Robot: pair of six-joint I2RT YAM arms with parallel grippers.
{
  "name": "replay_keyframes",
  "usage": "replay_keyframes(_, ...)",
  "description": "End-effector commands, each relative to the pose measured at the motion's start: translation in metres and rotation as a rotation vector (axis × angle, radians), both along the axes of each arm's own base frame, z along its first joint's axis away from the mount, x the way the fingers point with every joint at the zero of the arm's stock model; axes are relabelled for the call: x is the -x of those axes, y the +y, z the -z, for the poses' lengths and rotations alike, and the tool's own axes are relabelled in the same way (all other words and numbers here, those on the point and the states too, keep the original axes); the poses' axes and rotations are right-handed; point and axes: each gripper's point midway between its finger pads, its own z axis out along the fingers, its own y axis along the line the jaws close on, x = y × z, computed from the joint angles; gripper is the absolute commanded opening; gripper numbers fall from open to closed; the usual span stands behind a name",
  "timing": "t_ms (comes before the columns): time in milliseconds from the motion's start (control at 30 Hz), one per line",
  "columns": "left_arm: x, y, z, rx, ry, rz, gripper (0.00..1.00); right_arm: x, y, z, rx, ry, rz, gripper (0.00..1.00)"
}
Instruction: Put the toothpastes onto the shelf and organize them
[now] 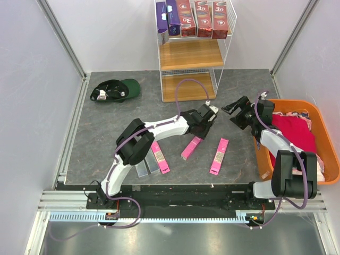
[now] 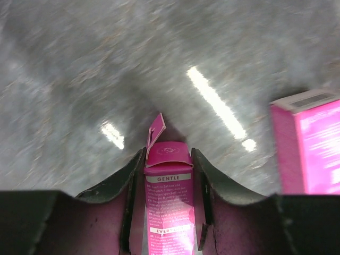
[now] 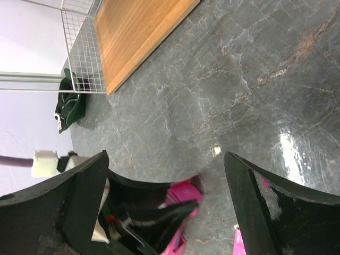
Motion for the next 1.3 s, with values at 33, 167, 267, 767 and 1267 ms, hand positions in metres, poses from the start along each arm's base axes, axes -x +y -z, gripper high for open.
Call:
replay_keyframes(33,-0.015,0.038,-0.03,0.042,-0.029,-0.103,0.24,0.001,-0.016,-0.01,0.052,-0.029,0.061,0.98)
replay_keyframes(167,-0.017,0.05,-0.055,0.181,-0.017,-0.129,0.23,0.001,-0.012,-0.017,0.059,-0.041,0.055,0.98)
replay_keyframes(267,-0.018,0.06,-0.078,0.313,-0.012,-0.137,0.22,0.003,-0.001,-0.022,0.062,-0.052,0.03,0.98)
replay_keyframes(767,-0.019,0.146,-0.16,0.953,-0.023,-0.29,0.18,0.019,0.089,-0.047,0.024,-0.171,-0.169,0.98)
replay_keyframes(1267,-0.007,0.23,-0.179,1.587,0.041,-0.524,0.09,0.096,0.189,-0.057,-0.089,-0.297,-0.496,0.98)
